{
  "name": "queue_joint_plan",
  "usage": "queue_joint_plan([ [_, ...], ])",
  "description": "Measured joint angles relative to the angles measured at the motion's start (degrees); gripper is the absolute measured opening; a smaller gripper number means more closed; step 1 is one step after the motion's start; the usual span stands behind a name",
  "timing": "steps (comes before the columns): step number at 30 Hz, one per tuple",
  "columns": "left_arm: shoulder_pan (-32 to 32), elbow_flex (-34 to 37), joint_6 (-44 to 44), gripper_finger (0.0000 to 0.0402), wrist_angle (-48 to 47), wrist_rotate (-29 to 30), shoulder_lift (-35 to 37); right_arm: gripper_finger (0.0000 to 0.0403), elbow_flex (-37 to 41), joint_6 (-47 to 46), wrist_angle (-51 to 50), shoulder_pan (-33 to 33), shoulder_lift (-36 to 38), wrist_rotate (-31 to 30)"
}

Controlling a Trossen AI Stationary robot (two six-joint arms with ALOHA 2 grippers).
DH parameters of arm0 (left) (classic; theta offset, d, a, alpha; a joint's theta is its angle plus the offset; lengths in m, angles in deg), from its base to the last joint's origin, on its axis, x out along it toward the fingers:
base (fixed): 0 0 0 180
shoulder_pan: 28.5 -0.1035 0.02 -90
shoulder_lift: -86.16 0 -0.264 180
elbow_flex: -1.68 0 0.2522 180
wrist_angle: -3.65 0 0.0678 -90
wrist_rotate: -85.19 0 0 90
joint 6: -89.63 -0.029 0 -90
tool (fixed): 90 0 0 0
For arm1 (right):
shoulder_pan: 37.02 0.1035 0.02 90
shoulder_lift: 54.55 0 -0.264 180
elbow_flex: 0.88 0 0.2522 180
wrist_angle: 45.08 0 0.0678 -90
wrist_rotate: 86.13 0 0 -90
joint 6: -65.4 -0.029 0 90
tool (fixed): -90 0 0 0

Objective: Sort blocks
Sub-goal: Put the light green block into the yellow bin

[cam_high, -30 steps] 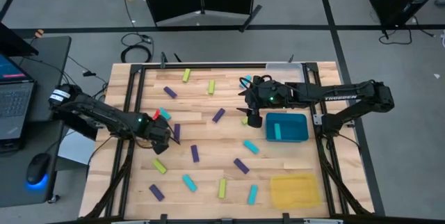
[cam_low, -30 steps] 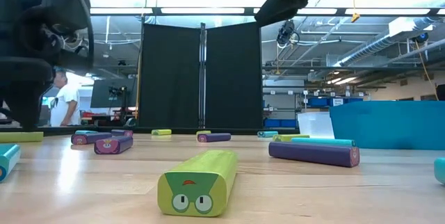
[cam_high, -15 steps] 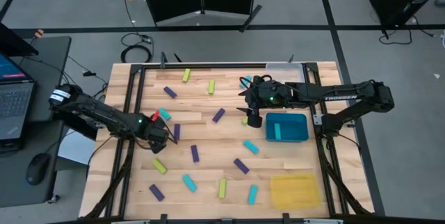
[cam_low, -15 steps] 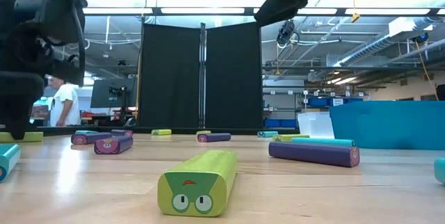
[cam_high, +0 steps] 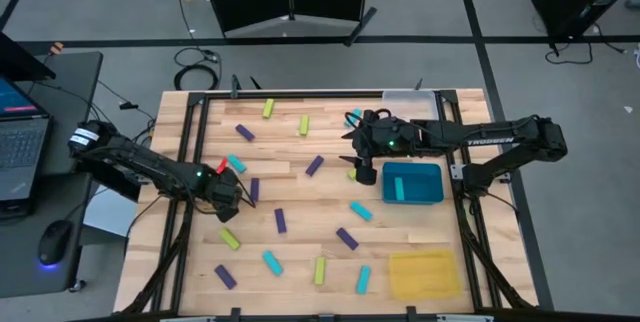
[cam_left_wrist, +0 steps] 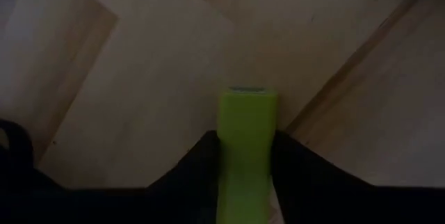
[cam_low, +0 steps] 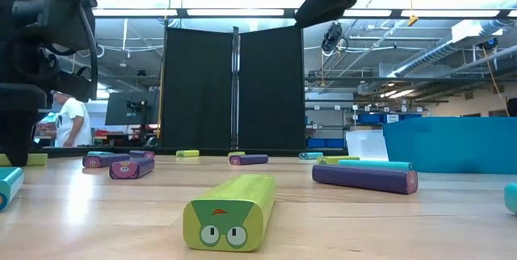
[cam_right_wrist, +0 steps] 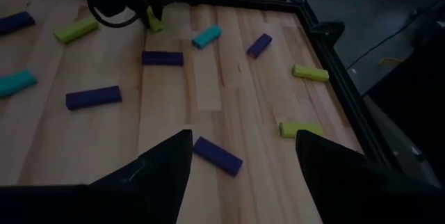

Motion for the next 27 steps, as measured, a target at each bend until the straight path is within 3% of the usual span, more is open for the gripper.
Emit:
queue_joint_plan([
  [8, 0.1, -1.0, -1.7, 0.0103, -0.1, 1.9, -0.2, 0.0268, 0.0, 1.5, 0.4, 1.5, 1.5, -0.5],
  [12, -0.1, -6.3, -5.3, 0.0103, 3.0, 8.7, 0.2, 0.0268, 0.0, 1.7, 1.9, 2.9, 5.2, -1.2],
  [15, 0.0, -10.5, -11.5, 0.0103, 7.7, 10.5, -0.1, 0.0268, 0.0, 2.4, 3.1, 4.4, 9.3, -3.5],
  [22, -1.1, -17.9, -30.8, 0.0103, 38.5, 12.9, -2.4, 0.0268, 0.0, 2.6, 7.1, 7.2, 18.0, -5.5],
  [27, -2.6, -23.2, -40.6, 0.0103, 59.0, 7.3, -13.0, 0.0268, 0.0, 1.7, 12.3, 8.6, 22.2, -5.5],
])
